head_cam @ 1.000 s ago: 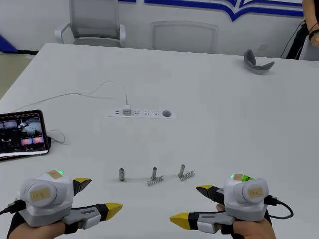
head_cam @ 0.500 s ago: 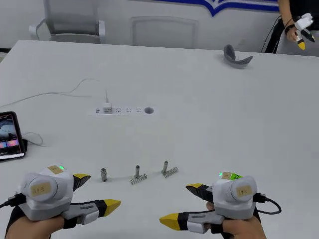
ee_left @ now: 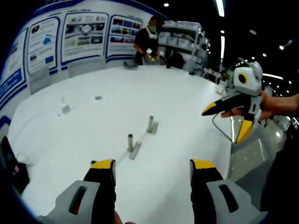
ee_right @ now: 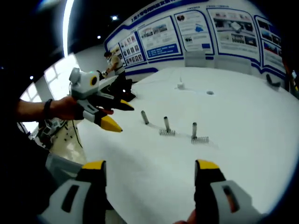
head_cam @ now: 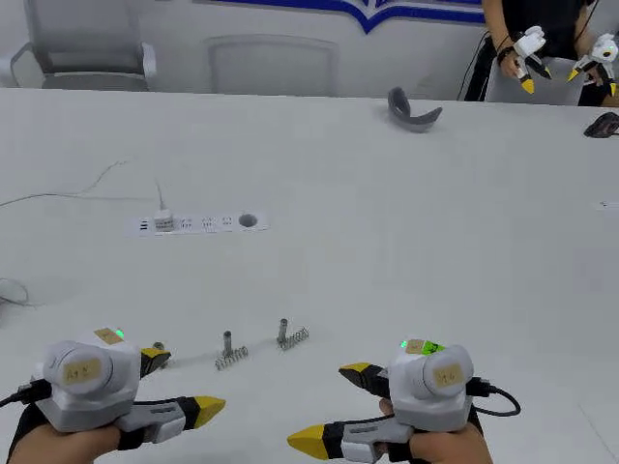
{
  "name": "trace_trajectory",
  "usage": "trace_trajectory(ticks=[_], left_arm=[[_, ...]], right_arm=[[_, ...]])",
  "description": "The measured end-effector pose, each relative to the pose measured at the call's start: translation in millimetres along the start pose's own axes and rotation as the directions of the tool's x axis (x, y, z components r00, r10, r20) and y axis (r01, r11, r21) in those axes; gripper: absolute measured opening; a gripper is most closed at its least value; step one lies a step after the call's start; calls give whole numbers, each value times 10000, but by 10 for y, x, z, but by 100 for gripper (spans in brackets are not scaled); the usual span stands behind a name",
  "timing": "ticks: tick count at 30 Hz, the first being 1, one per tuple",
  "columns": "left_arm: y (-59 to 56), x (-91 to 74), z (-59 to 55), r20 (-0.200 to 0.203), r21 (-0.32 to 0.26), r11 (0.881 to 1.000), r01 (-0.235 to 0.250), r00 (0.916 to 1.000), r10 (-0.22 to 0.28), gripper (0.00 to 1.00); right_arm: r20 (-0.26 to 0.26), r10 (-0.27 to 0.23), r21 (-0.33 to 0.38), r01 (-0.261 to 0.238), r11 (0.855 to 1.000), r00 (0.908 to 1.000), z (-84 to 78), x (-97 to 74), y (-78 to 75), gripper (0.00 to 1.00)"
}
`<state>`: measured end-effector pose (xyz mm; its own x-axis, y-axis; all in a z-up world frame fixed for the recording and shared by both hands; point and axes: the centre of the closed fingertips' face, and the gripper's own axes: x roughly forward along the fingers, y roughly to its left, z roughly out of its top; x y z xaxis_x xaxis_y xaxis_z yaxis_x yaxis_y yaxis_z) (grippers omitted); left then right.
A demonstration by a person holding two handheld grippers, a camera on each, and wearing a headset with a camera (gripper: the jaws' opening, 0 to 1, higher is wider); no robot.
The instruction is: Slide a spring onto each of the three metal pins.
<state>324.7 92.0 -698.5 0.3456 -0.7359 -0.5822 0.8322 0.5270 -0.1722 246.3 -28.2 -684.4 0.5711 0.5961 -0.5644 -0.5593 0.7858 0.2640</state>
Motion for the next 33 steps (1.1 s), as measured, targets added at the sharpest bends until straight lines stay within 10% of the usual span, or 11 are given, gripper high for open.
trace_trajectory(ticks=[14,33], left_arm=[[22,356,69,-303,274,9994,212,9993,-204,60],[303,864,-215,-1189,-99,9998,-145,9928,132,45]], right_arm=[[249,-304,194,299,9994,9992,23,-119,-54,79],[276,-294,438,282,9986,9992,-10,-115,-50,79]])
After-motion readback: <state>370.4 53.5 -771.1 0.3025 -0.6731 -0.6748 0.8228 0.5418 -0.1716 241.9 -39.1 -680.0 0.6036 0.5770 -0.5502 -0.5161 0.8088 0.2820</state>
